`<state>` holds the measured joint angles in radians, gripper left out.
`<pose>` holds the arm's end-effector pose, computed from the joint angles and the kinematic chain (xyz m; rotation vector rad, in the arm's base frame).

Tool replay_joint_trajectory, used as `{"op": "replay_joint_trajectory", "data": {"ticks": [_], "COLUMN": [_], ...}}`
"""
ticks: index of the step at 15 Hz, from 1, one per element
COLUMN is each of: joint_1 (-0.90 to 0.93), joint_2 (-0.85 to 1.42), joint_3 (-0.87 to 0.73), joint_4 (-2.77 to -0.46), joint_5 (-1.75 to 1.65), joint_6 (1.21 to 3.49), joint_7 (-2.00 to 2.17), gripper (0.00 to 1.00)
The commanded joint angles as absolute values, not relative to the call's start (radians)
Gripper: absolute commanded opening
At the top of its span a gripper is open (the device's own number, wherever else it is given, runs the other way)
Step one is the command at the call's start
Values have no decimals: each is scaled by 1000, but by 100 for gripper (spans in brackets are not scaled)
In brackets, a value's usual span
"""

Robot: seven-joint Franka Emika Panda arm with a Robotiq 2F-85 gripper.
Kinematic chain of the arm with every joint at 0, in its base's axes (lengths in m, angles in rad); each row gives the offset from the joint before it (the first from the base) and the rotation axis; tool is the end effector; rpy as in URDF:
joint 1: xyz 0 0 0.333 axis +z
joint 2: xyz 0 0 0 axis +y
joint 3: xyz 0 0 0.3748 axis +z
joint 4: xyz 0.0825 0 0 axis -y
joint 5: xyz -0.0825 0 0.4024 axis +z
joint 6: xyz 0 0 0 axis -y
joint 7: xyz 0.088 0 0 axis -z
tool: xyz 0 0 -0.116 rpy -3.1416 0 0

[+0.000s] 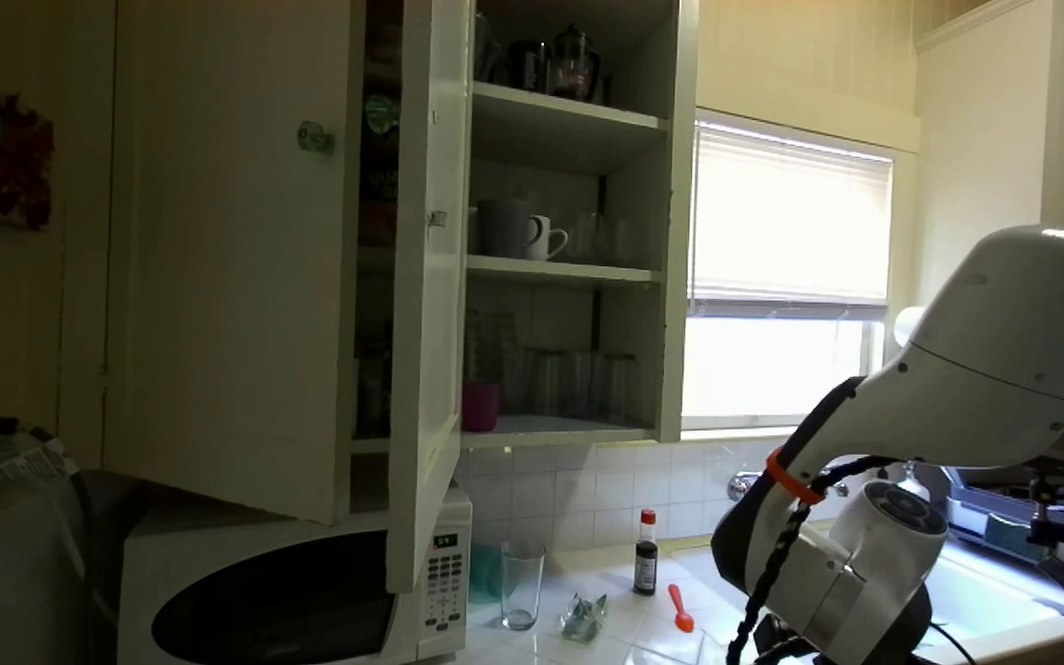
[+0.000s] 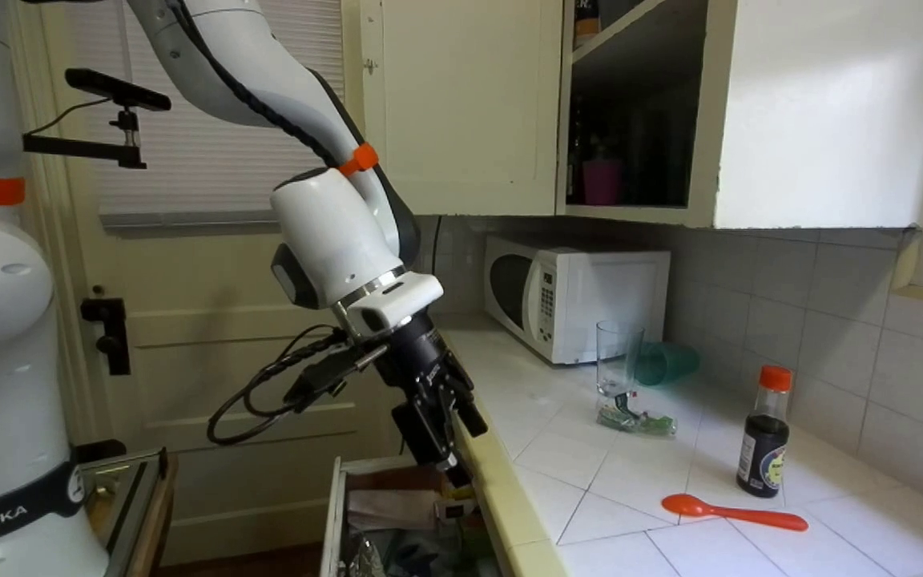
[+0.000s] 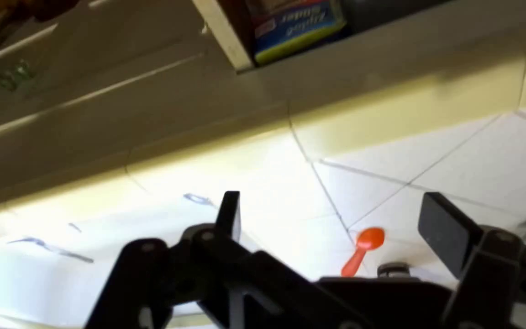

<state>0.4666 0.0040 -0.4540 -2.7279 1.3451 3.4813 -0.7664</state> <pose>0.3783 -0.1138 0.3090 2.7116 -0.8922 0.8187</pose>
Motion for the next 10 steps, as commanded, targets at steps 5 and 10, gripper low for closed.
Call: {"op": "replay_joint_trajectory", "data": {"ticks": [5,10], "joint_1": [409,405], "joint_2": [-53,-67], "joint_3": [-517,-515], "joint_4": [-2694,-2680], "joint_5": [1261,1223], "joint_6": [3543,3547], "joint_7": [-752,-744], "gripper": [100,100]}}
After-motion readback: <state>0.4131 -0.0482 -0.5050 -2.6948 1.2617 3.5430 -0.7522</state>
